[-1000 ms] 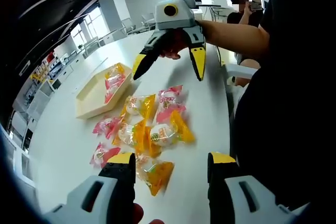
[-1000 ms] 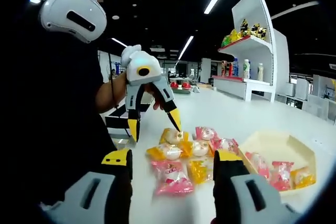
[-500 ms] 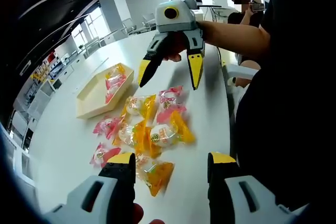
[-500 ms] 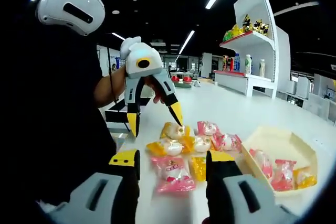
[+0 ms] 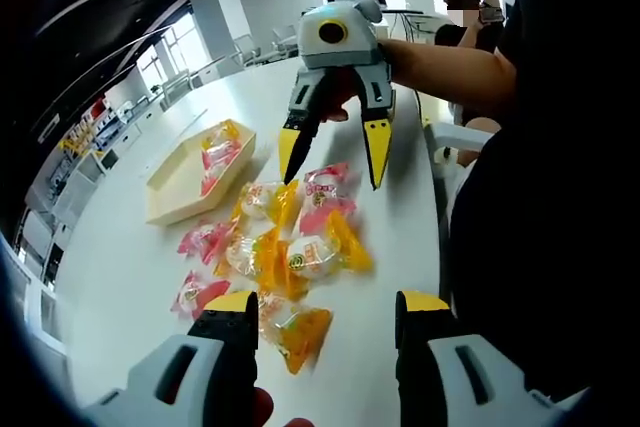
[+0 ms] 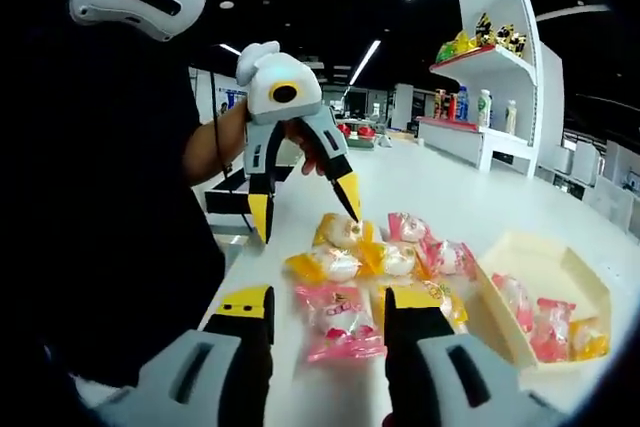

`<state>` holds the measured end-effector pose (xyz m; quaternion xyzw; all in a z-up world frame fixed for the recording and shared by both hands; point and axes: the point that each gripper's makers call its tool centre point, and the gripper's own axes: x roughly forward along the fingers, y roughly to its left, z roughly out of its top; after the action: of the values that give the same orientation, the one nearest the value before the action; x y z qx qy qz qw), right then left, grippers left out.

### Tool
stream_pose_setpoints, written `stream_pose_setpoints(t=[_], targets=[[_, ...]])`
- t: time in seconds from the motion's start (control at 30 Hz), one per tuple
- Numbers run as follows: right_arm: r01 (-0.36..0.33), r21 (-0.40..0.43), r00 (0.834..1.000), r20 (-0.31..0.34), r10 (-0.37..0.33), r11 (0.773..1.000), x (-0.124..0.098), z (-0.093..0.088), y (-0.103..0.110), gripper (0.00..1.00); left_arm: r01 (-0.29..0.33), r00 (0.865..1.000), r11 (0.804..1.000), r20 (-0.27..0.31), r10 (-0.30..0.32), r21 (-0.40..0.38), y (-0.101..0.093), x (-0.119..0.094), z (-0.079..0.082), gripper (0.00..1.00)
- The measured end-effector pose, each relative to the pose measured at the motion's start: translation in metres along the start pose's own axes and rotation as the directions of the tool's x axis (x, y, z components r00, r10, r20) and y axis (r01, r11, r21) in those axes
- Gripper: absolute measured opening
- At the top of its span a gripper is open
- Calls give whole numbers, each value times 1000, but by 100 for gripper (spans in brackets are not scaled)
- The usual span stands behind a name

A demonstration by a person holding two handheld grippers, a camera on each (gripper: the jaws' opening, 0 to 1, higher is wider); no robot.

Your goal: Pick up the marshmallows scattered on the table and place them into the bowl on the table

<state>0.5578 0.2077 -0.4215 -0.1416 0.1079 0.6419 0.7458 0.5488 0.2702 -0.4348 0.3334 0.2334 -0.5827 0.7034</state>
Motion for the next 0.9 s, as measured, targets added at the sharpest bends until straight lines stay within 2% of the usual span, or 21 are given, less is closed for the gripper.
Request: stream_pose_setpoints(t=[0.1, 0.23, 0.33, 0.73, 0.9], targets=[[-10, 3, 1000, 3, 10, 1000, 0, 0, 2, 44, 3, 1000, 1000, -2, -3, 2, -1, 1, 0, 55], [-3, -13, 999, -32, 3, 1000, 3, -5, 3, 43, 3, 1000, 1000, -3, -3, 0, -1, 1, -1, 55], [0, -19, 999, -34, 0, 1000, 4, -5, 2, 43, 2, 1000, 1000, -4, -2, -3, -1, 1, -2, 55], [14, -27, 997, -71, -16, 1000, 5, -15, -2, 31, 3, 1000, 1000, -3, -3, -3, -1, 0, -2, 55], [20, -27, 997, -77, -22, 999, 6, -16, -4, 30, 3, 1000, 1000, -2, -3, -4, 0, 0, -2, 55]])
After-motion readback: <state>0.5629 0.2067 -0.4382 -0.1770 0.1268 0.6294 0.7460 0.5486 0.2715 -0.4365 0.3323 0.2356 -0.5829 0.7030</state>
